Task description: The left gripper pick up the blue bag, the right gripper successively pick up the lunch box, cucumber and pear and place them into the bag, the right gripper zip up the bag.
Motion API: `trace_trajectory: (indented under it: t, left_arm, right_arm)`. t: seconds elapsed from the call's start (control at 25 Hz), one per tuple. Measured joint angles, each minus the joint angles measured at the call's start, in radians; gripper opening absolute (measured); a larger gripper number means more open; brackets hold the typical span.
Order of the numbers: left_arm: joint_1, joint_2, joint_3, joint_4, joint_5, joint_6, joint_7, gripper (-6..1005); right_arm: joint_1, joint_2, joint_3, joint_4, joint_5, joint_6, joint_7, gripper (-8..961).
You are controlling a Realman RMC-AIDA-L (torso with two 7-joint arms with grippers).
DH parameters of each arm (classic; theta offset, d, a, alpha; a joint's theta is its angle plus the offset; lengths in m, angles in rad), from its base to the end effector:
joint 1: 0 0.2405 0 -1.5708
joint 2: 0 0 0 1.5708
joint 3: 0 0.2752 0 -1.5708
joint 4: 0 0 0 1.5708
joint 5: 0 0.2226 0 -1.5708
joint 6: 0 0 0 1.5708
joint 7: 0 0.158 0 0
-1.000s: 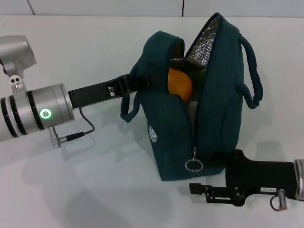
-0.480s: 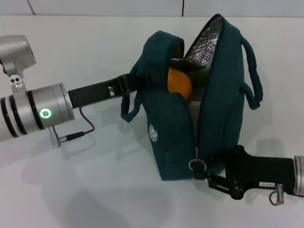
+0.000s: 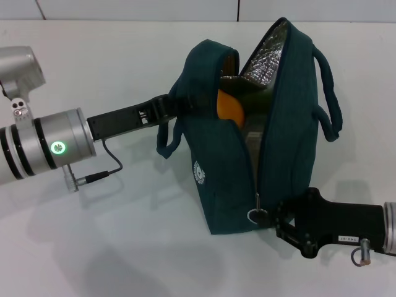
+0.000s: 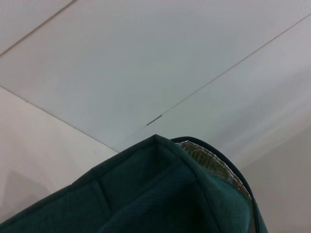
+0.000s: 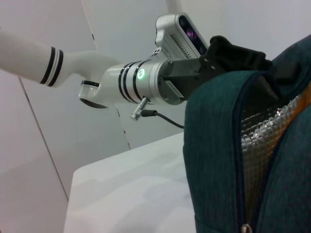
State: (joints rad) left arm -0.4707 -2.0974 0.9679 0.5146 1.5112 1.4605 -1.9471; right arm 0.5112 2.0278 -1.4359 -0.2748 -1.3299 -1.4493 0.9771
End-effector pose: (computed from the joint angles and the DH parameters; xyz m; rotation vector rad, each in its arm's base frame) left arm -0.2562 0.3468 -0.0502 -2.3680 -1.5905 -1.2245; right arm 0.2774 0.2946 -0.1023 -2.9046 0.4432 0.8292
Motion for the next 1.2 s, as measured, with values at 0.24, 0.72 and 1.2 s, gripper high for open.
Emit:
trace_trajectory:
  t: [0.24,0.72,1.2]
  left_arm:
    - [0.007,0.002,0.0,-0.001,-0.001,0.004,0.0,49]
    - [0.009,0.002,0.0,-0.001,0.001,0.007,0.001,50]
    - [0.002,0.004,0.025,-0.001,0.0,0.017,0.074,100]
  right_arm:
    - [-0.034,-0.003,0.004,-0.045,0.001,-0.015,0.0,8]
    - [-0.109,-0.008,0.006,-0.132,0.053,-0.074,-0.035,9]
    - [-0.105,-0.005,0.006,-0.142,0.1,-0.092,-0.052,8]
